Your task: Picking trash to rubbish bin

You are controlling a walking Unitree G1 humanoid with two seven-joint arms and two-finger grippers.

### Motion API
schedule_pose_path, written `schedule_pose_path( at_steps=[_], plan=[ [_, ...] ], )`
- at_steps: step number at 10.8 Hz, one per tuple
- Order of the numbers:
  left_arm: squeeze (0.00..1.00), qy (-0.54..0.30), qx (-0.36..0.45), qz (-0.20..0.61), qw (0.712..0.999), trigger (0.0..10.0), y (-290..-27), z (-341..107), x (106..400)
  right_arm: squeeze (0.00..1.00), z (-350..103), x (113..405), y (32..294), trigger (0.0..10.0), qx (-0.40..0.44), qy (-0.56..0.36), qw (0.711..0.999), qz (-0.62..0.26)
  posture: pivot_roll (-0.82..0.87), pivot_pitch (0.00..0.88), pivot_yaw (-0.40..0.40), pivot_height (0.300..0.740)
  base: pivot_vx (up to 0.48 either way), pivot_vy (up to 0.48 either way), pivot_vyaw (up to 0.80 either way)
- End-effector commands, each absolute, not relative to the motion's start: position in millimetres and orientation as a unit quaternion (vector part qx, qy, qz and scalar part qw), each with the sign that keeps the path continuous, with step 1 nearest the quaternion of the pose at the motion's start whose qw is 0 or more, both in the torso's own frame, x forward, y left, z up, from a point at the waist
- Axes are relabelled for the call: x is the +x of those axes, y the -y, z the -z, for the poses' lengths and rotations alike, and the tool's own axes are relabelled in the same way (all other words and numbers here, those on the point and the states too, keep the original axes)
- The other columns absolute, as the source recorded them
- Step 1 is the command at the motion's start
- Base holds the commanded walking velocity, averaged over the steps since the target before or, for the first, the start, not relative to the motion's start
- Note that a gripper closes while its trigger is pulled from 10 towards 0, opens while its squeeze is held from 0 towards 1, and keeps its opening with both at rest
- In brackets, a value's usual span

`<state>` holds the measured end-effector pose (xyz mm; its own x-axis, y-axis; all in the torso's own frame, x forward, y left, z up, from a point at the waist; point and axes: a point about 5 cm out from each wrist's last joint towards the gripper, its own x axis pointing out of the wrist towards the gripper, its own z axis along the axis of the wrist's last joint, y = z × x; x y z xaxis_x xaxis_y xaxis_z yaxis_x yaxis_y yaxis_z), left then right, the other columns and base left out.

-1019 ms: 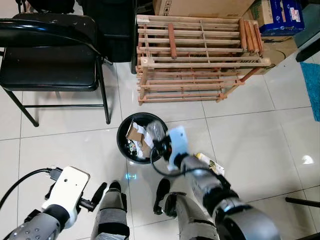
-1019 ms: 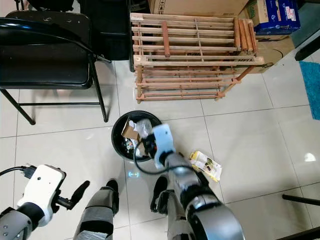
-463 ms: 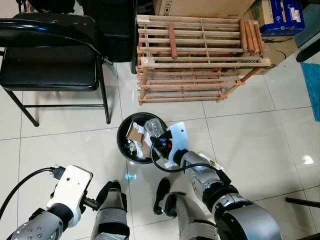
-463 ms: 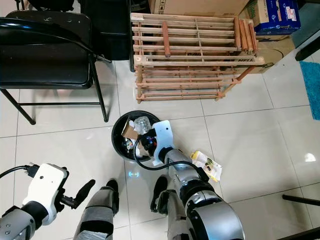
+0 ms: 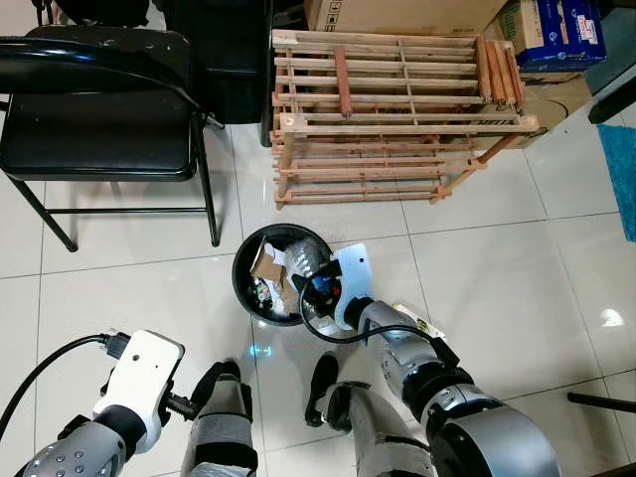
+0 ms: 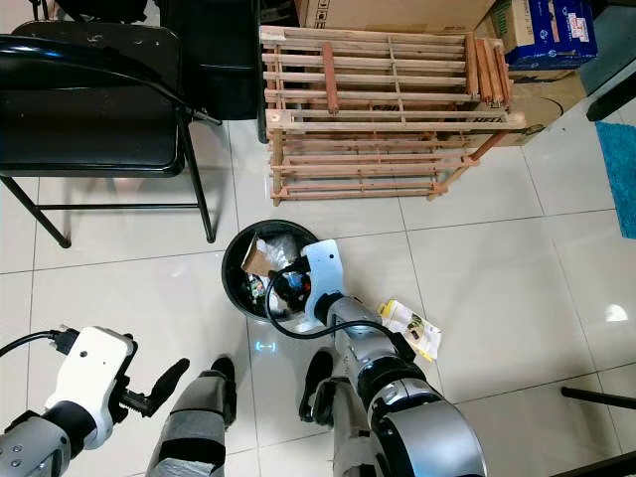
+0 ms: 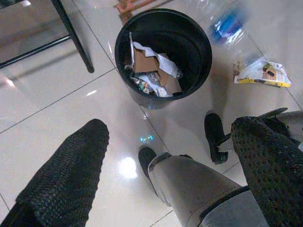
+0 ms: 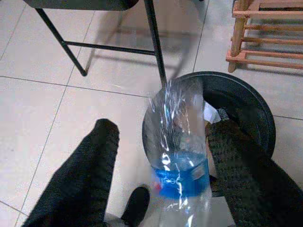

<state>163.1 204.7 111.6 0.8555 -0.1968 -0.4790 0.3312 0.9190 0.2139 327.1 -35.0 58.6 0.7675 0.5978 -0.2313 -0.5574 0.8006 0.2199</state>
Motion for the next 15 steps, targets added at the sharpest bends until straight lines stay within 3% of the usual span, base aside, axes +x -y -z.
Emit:
schedule_pose_path(
  at_steps=[1, 7, 11, 12, 14, 15],
  plan=[
    [0.51, -0.25, 0.132, 0.151, 0.947, 10.0, -201, -103, 157, 1.0, -66, 291, -51, 10.0, 0.151, -0.162, 0.893, -0.392, 0.66, 0.481, -0.162, 0.74, 0.0, 0.0, 0.0],
    [0.5, -0.251, 0.137, 0.152, 0.946, 10.0, -201, -102, 158, 1.0, -64, 292, -48, 10.0, 0.152, -0.161, 0.894, -0.388, 0.66, 0.476, -0.16, 0.74, 0.0, 0.0, 0.0],
    [0.51, -0.237, 0.135, 0.159, 0.949, 10.0, -195, -99, 169, 1.0, -59, 298, -27, 10.0, 0.12, -0.14, 0.911, -0.369, 0.62, 0.445, -0.16, 0.74, 0.0, 0.0, 0.0],
    [0.0, -0.225, 0.138, 0.162, 0.951, 10.0, -191, -100, 178, 1.0, -58, 303, -12, 10.0, 0.114, -0.127, 0.922, -0.349, 0.6, 0.424, -0.159, 0.74, 0.0, 0.0, 0.0],
    [0.0, -0.201, 0.133, 0.177, 0.954, 10.0, -179, -98, 199, 0.97, -57, 312, 20, 10.0, 0.103, -0.1, 0.941, -0.308, 0.55, 0.37, -0.157, 0.74, 0.0, 0.0, 0.0],
    [0.0, -0.192, 0.132, 0.181, 0.955, 10.0, -174, -96, 207, 0.49, -57, 314, 28, 10.0, 0.1, -0.088, 0.946, -0.297, 0.53, 0.349, -0.155, 0.74, 0.0, 0.0, 0.0]
  ],
)
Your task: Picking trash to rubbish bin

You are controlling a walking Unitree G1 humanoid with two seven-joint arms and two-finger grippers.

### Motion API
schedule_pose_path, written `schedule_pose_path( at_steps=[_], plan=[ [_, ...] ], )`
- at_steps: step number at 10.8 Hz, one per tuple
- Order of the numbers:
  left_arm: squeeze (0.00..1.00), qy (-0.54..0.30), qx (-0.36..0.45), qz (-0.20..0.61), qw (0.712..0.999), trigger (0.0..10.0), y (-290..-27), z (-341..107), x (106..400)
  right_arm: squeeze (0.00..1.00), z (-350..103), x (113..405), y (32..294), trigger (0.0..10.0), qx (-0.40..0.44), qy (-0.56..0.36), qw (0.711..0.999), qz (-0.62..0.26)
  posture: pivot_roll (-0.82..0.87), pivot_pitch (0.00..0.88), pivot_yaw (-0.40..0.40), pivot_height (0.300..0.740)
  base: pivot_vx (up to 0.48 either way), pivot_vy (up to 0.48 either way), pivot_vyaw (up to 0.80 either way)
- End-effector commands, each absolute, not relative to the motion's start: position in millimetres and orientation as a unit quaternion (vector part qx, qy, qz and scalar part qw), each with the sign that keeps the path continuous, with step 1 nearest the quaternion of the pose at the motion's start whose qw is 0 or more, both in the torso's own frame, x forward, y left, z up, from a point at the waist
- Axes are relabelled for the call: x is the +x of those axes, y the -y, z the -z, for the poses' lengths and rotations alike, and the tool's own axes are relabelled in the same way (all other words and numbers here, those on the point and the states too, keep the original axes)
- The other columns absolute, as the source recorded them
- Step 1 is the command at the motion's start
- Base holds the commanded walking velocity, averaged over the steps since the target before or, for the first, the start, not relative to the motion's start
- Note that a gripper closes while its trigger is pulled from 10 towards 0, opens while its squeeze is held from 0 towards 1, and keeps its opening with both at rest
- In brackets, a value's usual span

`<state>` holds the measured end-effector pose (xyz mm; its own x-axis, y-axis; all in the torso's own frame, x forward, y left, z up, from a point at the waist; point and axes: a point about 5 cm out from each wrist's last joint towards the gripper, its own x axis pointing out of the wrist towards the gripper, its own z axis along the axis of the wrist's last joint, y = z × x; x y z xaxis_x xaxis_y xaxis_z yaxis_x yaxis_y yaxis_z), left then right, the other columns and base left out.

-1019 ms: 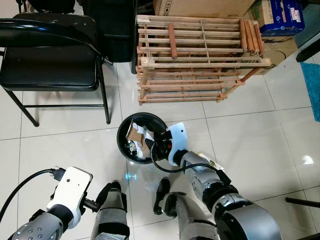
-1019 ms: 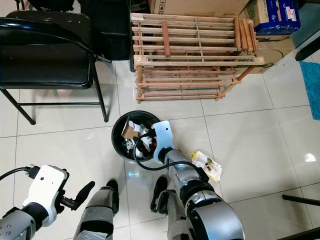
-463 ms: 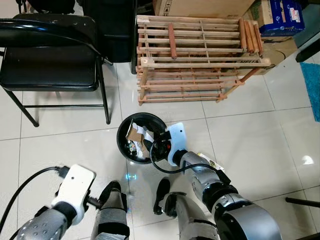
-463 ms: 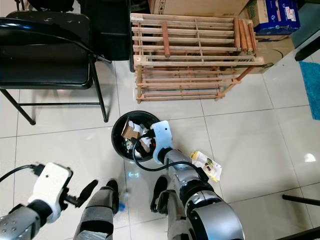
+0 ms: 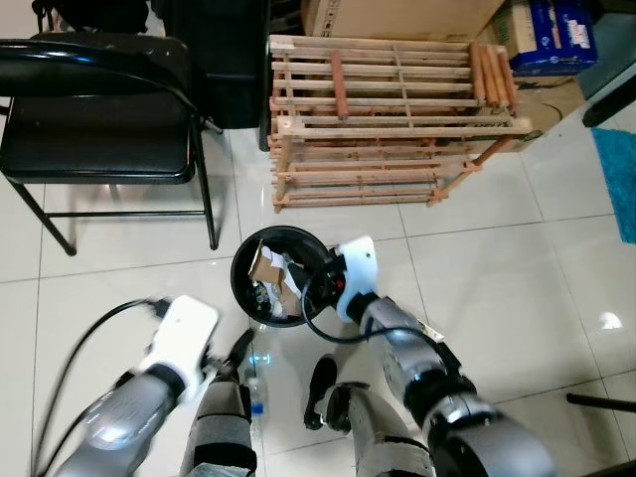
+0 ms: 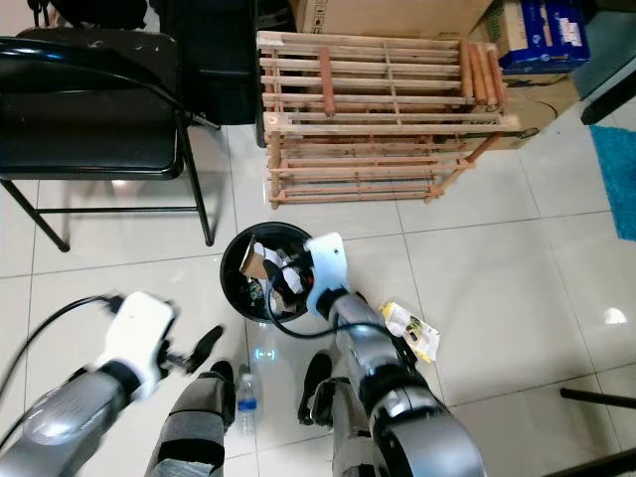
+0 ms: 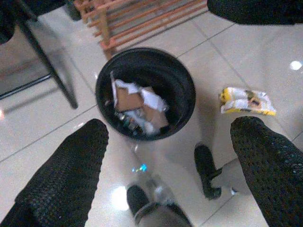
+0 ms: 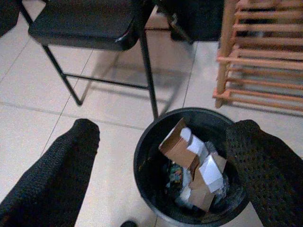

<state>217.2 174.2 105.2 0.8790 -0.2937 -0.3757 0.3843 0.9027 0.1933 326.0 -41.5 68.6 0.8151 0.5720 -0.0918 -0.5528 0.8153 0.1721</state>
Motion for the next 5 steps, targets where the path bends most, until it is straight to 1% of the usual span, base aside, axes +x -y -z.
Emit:
schedule_pose_path(
  at_steps=[1, 2, 3, 5],
  plan=[
    [0.0, -0.18, 0.129, 0.185, 0.957, 10.0, -167, -96, 217, 0.0, -59, 315, 35, 10.0, 0.097, -0.073, 0.951, -0.285, 0.5, 0.316, -0.153, 0.74, 0.0, 0.0, 0.0],
    [0.0, -0.16, 0.129, 0.189, 0.96, 10.0, -159, -97, 231, 0.0, -63, 315, 43, 10.0, 0.092, -0.051, 0.957, -0.269, 0.47, 0.287, -0.15, 0.74, 0.0, 0.0, 0.0],
    [0.0, -0.118, 0.14, 0.189, 0.965, 10.0, -148, -104, 248, 0.0, -71, 315, 55, 10.0, 0.095, -0.02, 0.966, -0.239, 0.44, 0.245, -0.147, 0.74, 0.0, 0.0, 0.0],
    [0.0, -0.076, 0.132, 0.191, 0.97, 10.0, -130, -112, 273, 0.0, -84, 309, 80, 10.0, 0.084, 0.023, 0.978, -0.19, 0.37, 0.173, -0.137, 0.74, 0.0, 0.0, 0.0]
  ],
)
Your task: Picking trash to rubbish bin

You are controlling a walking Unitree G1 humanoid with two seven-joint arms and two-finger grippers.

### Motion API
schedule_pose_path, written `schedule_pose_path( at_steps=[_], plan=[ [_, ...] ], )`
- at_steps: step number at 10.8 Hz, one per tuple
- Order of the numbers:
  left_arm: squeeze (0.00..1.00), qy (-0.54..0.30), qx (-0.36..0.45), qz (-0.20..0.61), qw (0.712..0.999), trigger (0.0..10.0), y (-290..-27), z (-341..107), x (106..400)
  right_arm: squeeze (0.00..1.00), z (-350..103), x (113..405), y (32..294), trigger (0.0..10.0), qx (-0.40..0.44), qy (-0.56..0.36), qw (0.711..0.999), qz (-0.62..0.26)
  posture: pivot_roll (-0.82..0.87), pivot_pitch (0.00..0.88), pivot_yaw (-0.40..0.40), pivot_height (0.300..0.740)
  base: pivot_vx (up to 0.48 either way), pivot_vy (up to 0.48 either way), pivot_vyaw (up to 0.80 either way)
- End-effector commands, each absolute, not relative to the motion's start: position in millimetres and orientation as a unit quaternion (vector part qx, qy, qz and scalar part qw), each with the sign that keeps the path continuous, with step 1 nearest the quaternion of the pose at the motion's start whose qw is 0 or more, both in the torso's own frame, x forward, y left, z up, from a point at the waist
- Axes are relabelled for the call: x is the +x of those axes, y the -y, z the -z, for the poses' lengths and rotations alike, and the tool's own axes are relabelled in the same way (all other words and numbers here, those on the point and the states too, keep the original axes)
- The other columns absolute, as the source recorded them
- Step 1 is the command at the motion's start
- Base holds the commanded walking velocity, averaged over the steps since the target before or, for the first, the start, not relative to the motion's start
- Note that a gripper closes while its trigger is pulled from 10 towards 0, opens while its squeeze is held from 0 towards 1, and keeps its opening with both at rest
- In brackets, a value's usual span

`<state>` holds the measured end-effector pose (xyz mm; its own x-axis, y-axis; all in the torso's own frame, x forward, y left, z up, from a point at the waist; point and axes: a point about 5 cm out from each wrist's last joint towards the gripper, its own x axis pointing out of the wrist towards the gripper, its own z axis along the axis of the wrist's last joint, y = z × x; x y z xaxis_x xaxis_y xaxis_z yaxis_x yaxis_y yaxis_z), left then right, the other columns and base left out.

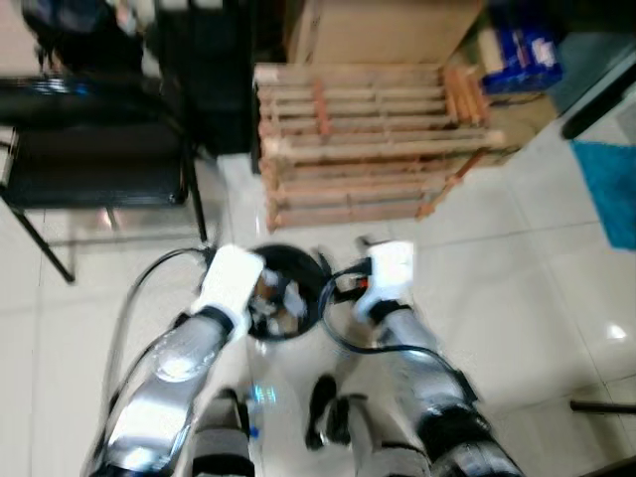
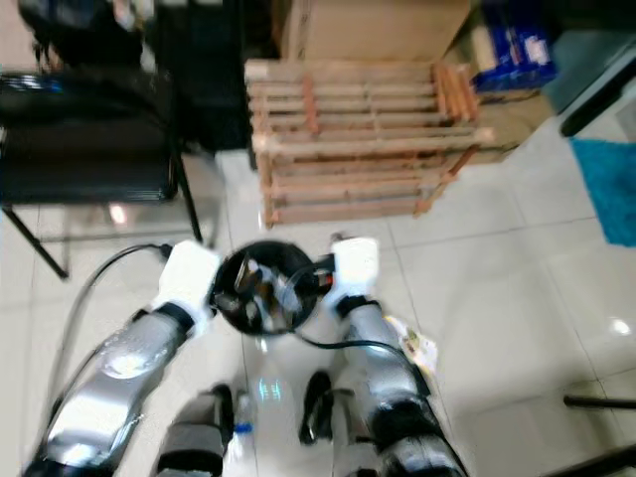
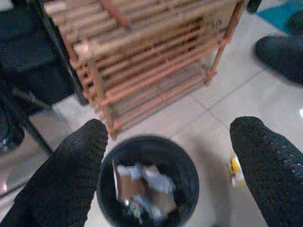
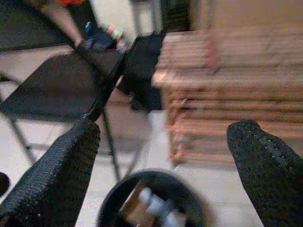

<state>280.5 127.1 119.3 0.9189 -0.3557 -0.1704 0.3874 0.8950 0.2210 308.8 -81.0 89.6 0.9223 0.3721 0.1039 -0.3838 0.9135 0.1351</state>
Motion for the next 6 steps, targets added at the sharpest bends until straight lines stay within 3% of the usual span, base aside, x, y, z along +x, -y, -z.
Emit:
schedule_pose_path(
  at_steps=[1, 4, 6],
  plan=[
    [0.0, -0.062, 0.126, 0.205, 0.968, 10.0, -116, -114, 283, 0.0, -89, 304, 96, 10.0, 0.078, 0.036, 0.983, -0.163, 0.35, 0.146, -0.131, 0.74, 0.0, 0.0, 0.0],
    [0.0, -0.033, 0.113, 0.237, 0.965, 10.0, -89, -118, 299, 0.0, -106, 289, 129, 10.0, 0.062, 0.056, 0.992, -0.098, 0.27, 0.084, -0.1, 0.74, 0.0, 0.0, 0.0],
    [0.0, -0.007, 0.11, 0.24, 0.964, 10.0, -81, -127, 308, 0.0, -120, 281, 138, 10.0, 0.058, 0.073, 0.993, -0.077, 0.25, 0.063, -0.086, 0.74, 0.0, 0.0, 0.0]
  ],
)
